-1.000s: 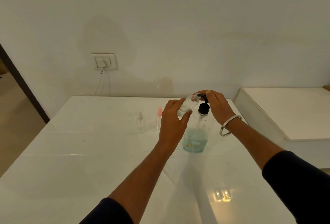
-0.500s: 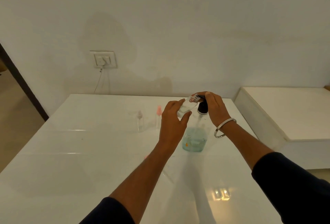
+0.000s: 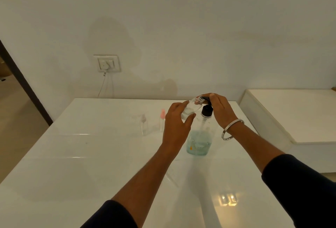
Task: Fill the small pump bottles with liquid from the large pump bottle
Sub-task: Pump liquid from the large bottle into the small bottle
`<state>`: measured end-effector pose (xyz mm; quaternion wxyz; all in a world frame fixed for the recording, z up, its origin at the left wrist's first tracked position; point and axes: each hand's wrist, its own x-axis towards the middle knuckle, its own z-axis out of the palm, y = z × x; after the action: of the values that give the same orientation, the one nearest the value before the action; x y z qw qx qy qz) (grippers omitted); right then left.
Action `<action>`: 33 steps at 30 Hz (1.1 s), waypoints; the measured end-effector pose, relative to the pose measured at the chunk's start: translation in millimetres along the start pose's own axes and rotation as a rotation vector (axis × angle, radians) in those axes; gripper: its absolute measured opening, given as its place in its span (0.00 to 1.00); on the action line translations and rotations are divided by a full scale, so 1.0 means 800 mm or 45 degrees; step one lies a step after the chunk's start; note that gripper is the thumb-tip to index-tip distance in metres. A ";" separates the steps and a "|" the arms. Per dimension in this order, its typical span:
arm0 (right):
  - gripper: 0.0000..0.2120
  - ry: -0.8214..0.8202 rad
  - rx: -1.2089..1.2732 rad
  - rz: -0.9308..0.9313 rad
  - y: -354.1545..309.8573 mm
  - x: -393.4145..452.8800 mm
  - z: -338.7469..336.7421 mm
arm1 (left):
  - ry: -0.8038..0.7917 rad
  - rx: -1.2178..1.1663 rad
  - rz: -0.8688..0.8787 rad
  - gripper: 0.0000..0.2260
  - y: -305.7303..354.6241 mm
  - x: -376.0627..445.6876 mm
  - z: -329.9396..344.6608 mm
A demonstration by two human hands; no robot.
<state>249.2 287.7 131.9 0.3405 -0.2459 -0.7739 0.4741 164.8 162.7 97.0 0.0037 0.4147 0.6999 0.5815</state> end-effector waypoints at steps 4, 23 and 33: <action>0.17 0.070 0.025 -0.008 0.004 -0.005 0.007 | -0.003 -0.003 -0.018 0.20 -0.006 -0.002 0.004; 0.17 0.057 0.011 -0.059 -0.009 -0.008 0.004 | 0.003 -0.018 0.015 0.19 0.002 0.000 -0.003; 0.18 0.055 0.006 -0.027 0.009 -0.006 0.006 | 0.008 -0.013 -0.010 0.19 -0.002 -0.002 0.002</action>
<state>249.4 284.6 122.5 0.3627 -0.2471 -0.7678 0.4668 166.0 163.3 94.0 0.0058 0.4102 0.6986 0.5863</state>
